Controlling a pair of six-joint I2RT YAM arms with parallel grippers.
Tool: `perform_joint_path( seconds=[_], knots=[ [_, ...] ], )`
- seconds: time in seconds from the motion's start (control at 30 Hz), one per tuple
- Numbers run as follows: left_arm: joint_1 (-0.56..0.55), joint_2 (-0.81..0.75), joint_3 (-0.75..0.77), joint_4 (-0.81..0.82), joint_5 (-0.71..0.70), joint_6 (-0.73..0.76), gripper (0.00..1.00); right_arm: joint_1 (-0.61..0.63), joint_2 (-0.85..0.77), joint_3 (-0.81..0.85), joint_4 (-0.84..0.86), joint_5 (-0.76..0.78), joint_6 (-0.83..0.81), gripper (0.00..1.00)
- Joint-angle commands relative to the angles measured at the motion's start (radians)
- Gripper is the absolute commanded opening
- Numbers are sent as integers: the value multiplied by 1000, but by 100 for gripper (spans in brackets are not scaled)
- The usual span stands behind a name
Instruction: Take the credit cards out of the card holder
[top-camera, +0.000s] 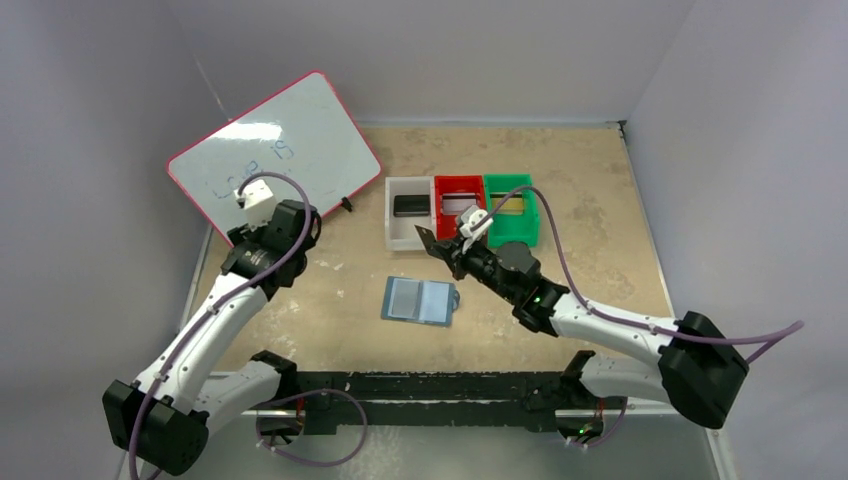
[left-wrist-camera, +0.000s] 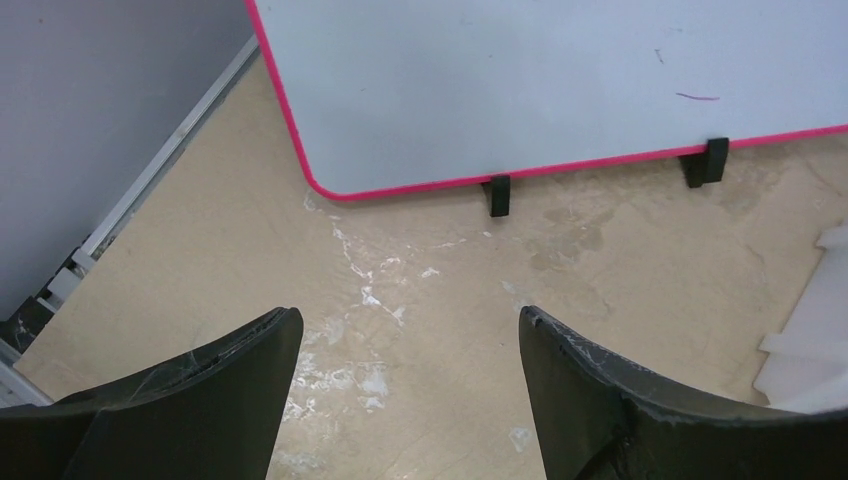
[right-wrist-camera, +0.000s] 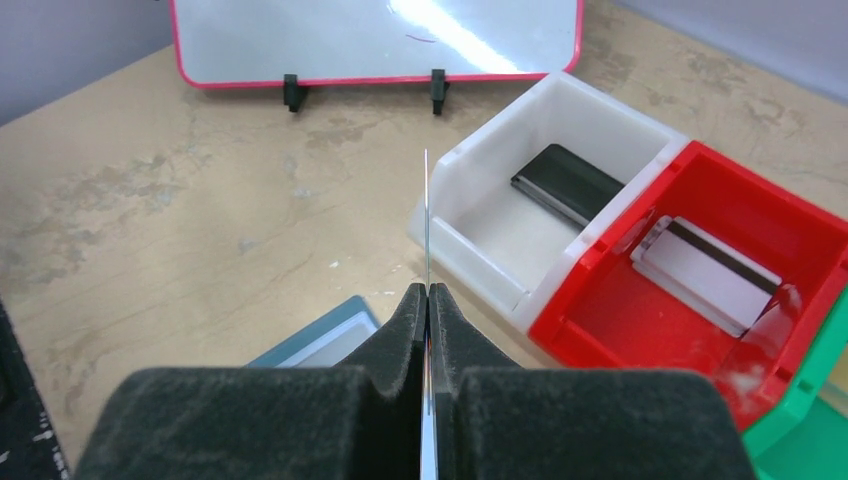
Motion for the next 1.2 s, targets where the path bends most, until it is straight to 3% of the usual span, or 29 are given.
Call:
perform_joint_path(
  seconds=[0.0,0.57,0.83,1.17],
  knots=[
    [57,-17,-3,49,57,16,80,7,44,100,-11,53,-116,0],
    [58,-81,2,27,-36,-2,81,8,599,608,-263,290,-590,0],
    [57,-91,3,30,-37,1,81,5,745,699,-250,312,-787,0],
    [58,-101,2,27,-43,1,81,-30,833,781,-244,303,-909,0]
  ],
)
